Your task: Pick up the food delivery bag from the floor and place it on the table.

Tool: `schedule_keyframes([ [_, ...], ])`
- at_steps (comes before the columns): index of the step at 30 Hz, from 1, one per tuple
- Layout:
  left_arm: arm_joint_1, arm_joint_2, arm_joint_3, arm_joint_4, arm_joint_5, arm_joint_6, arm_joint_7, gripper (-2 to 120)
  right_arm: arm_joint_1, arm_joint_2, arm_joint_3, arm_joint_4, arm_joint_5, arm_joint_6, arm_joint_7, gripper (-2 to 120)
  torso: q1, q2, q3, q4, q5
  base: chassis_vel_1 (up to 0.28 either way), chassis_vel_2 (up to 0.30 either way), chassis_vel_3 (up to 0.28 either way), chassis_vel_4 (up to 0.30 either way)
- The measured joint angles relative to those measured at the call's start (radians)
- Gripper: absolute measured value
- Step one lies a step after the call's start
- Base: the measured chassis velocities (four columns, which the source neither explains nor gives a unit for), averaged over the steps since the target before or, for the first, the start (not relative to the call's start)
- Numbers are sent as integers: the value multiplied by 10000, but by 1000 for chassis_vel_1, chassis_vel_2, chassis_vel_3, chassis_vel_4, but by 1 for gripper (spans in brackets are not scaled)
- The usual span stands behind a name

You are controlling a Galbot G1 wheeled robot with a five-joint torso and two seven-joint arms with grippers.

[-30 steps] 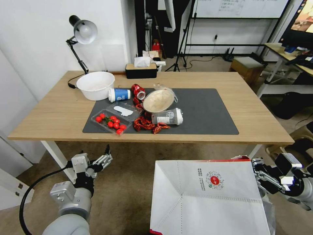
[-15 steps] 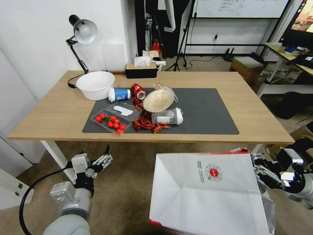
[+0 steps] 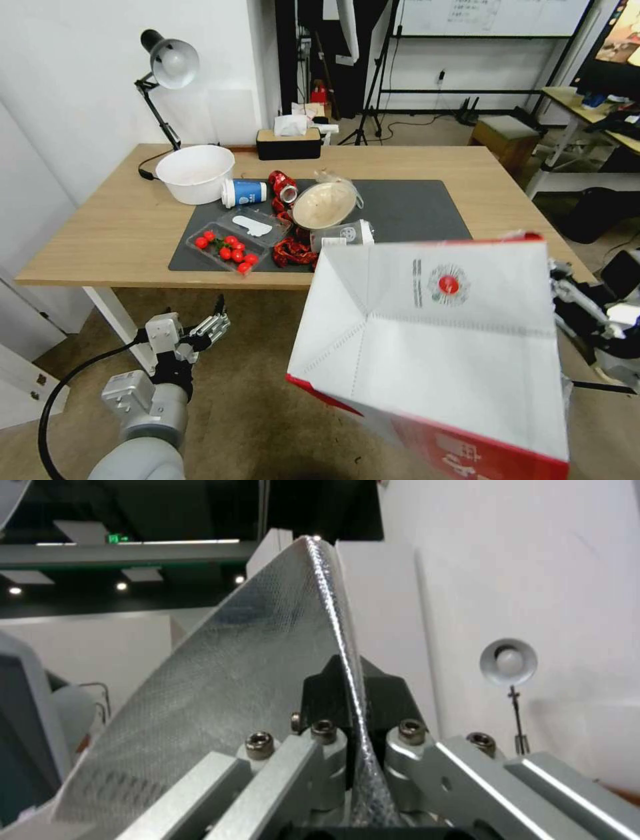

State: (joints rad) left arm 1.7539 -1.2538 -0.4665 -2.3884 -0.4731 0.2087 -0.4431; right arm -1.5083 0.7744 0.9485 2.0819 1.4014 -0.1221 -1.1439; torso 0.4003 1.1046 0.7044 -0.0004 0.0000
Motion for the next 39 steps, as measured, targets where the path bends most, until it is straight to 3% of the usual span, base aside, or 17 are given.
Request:
schedule_keyframes([
  [13,1,-11,5,1,0,-3,-10,100,21,-265,385,495,615,338,995,0,-4,-6,-4,-1,-1,0,0,0,0],
  [16,-4,-19,6,4,3,-13,-17,100,112,-458,526,852,1092,849,2456,0,-5,-10,-5,0,4,0,0,0,0],
  [19,-8,-25,9,5,6,-14,-18,100,181,-535,567,988,1318,1041,3072,0,-5,-10,-6,0,-2,0,0,0,0],
  [20,-12,-30,9,15,17,-17,-21,100,317,-646,612,1152,1592,1319,3940,0,-6,-12,-8,2,-1,0,0,0,0],
  [22,-12,-31,9,20,22,-20,-22,100,341,-663,612,1174,1625,1369,4073,0,-6,-12,-8,1,0,0,0,0,0],
  [23,-12,-33,9,35,37,-40,-23,100,476,-752,612,1246,1746,1629,4786,0,-6,-15,-9,-1,1,0,0,0,0],
  [25,-15,-34,0,50,50,-68,-26,100,971,-1136,611,1283,2258,2017,6250,0,-7,-17,-10,0,1,0,0,0,0],
  [28,-19,-52,-2,53,63,-90,-28,100,1484,-1675,568,984,2673,2079,6855,0,-8,-19,-11,1,1,0,0,0,0],
  [39,-19,-35,-37,70,123,-130,-30,100,2820,-2652,-130,-270,3039,2048,7297,0,-10,-23,-13,1,1,0,0,0,0],
])
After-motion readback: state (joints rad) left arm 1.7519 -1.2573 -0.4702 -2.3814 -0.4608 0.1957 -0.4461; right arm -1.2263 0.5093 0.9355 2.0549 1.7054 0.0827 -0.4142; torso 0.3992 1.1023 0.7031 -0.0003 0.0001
